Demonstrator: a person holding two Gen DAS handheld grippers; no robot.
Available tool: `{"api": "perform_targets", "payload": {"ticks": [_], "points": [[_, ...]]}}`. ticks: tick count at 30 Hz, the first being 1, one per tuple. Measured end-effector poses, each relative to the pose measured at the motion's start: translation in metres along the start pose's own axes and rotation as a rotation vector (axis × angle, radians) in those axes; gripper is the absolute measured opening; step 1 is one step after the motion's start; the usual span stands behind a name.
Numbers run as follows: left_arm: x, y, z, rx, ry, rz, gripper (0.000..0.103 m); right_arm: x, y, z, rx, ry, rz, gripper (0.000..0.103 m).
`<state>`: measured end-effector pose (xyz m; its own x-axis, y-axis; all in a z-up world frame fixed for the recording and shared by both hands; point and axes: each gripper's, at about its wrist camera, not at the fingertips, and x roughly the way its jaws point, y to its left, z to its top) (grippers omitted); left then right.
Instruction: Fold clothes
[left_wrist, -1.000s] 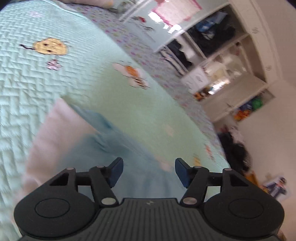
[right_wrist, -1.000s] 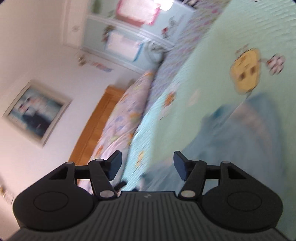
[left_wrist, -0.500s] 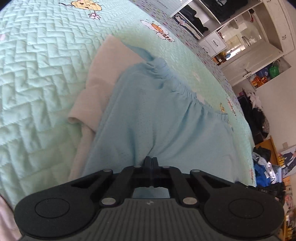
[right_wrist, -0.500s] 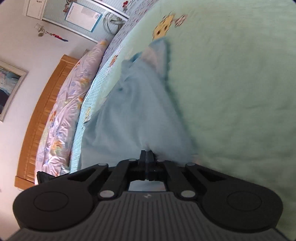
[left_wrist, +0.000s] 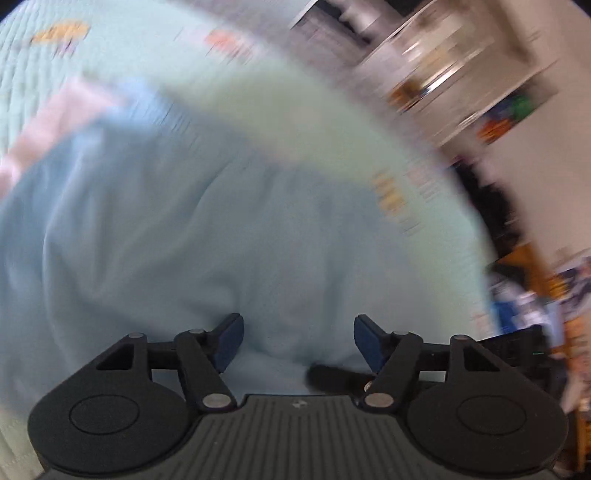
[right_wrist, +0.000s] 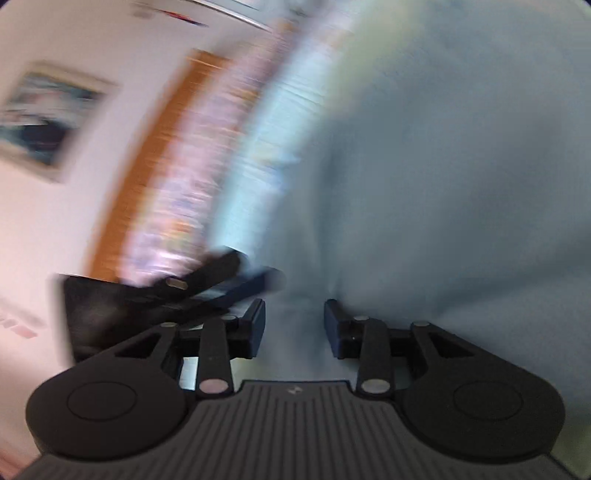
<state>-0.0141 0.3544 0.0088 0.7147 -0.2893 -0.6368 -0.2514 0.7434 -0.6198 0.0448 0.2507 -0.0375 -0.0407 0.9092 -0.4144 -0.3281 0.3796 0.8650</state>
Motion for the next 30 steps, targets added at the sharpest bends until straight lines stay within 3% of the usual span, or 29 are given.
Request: {"api": "perform_targets", "payload": {"ticks": [1,4,8,11,13,15,16,18,22,23,24,25,26,28,30], "points": [[-0.003,0.001,0.0,-0.012,-0.009,-0.016,0.065,-0.002,-0.008,-0.002,0.024,-0.002,0.0,0.003],[-0.013,0.003,0.0,-0.047,-0.035,-0.063,0.065,-0.028,-0.003,-0.004,0.031,-0.031,0.06,0.019],[-0.026,0.006,0.001,-0.094,-0.07,-0.127,0.07,-0.068,0.0,-0.012,0.058,-0.114,0.263,0.038],[-0.025,-0.003,-0.001,-0.101,-0.081,-0.186,0.076,-0.058,-0.004,-0.018,0.098,-0.066,0.337,0.051],[0.005,-0.015,-0.003,-0.088,-0.035,-0.172,0.081,-0.041,-0.016,-0.022,0.13,-0.033,0.265,0.05],[0.025,-0.013,-0.008,-0.092,0.009,-0.119,0.075,-0.039,-0.034,-0.026,0.178,-0.044,0.132,0.001],[0.033,-0.011,-0.011,-0.096,0.03,-0.09,0.065,-0.047,-0.038,-0.029,0.184,-0.054,0.118,0.002],[0.028,-0.008,-0.011,-0.122,0.03,-0.101,0.065,-0.07,-0.033,-0.035,0.154,-0.076,0.122,0.02],[0.008,-0.007,-0.01,-0.106,-0.049,-0.148,0.078,-0.134,-0.033,-0.048,0.092,-0.197,0.176,0.045],[0.012,-0.006,-0.011,-0.095,-0.039,-0.118,0.079,-0.147,-0.038,-0.049,0.098,-0.223,0.184,0.053],[0.02,-0.003,-0.011,-0.093,-0.009,-0.063,0.079,-0.157,-0.045,-0.049,0.11,-0.236,0.175,0.052],[0.025,0.001,-0.012,-0.102,0.004,-0.034,0.068,-0.167,-0.051,-0.05,0.121,-0.25,0.167,0.038],[0.023,0.006,-0.012,-0.128,-0.001,-0.034,0.063,-0.177,-0.058,-0.05,0.133,-0.263,0.158,0.004],[0.011,0.012,-0.011,-0.191,-0.021,-0.05,0.063,-0.196,-0.071,-0.051,0.156,-0.289,0.141,0.007],[-0.001,0.007,-0.011,-0.195,-0.05,-0.067,0.069,-0.216,-0.085,-0.052,0.178,-0.315,0.124,0.037]]}}
